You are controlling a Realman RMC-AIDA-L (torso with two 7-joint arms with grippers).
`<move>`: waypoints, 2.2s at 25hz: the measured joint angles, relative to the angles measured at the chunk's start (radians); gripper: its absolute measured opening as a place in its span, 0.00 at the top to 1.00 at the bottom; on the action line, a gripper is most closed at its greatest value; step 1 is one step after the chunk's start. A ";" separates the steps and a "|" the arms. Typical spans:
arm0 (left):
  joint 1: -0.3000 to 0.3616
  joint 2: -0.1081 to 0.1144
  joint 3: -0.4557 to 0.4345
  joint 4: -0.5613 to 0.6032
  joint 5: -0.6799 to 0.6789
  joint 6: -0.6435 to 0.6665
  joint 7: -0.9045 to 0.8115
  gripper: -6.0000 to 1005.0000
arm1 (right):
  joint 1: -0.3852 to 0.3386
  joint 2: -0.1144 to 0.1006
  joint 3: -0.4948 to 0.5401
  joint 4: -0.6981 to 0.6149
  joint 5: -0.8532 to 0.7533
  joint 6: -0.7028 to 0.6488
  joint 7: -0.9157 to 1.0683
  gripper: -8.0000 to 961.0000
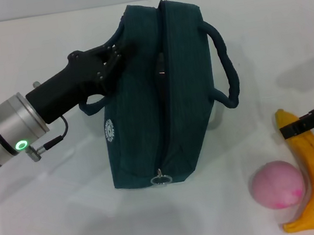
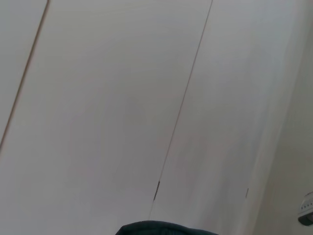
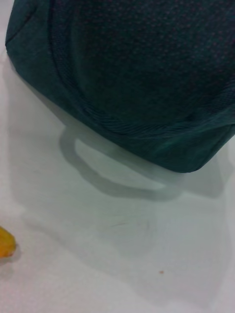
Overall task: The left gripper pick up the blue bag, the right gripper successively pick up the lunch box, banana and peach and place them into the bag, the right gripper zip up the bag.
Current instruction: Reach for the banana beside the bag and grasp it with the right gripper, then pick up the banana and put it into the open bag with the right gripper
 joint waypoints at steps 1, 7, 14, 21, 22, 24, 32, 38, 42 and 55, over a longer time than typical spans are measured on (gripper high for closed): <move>0.000 0.000 0.000 0.000 0.000 0.000 0.000 0.94 | 0.001 0.000 -0.006 0.000 -0.002 0.002 0.003 0.35; 0.001 -0.001 0.000 0.000 -0.001 -0.004 0.004 0.93 | 0.009 -0.002 -0.039 0.000 -0.009 0.015 0.014 0.37; 0.002 -0.002 0.000 0.001 -0.004 -0.005 0.013 0.93 | 0.016 -0.005 -0.057 -0.001 -0.010 0.025 0.023 0.42; 0.002 -0.002 0.000 0.001 -0.005 -0.007 0.014 0.93 | 0.017 -0.006 -0.054 -0.009 -0.021 0.028 0.024 0.47; 0.002 -0.002 0.000 0.001 -0.005 -0.007 0.014 0.93 | 0.017 -0.007 -0.052 -0.010 -0.026 0.030 0.024 0.47; 0.002 -0.002 0.000 0.003 -0.005 -0.005 0.014 0.93 | 0.017 -0.008 -0.044 -0.011 -0.032 0.036 0.021 0.48; 0.005 -0.002 0.000 0.008 -0.006 0.002 0.022 0.92 | 0.005 -0.011 0.126 -0.013 -0.016 0.054 -0.067 0.49; 0.013 -0.004 -0.006 0.009 -0.006 0.037 0.049 0.92 | -0.030 -0.010 0.231 -0.012 0.107 0.066 -0.188 0.50; 0.018 -0.003 -0.008 0.022 -0.008 0.065 0.074 0.92 | -0.058 -0.013 0.320 -0.006 0.222 0.071 -0.295 0.50; 0.025 -0.004 -0.006 0.035 -0.043 0.072 0.104 0.92 | -0.072 -0.059 0.443 0.133 0.521 -0.035 -0.496 0.52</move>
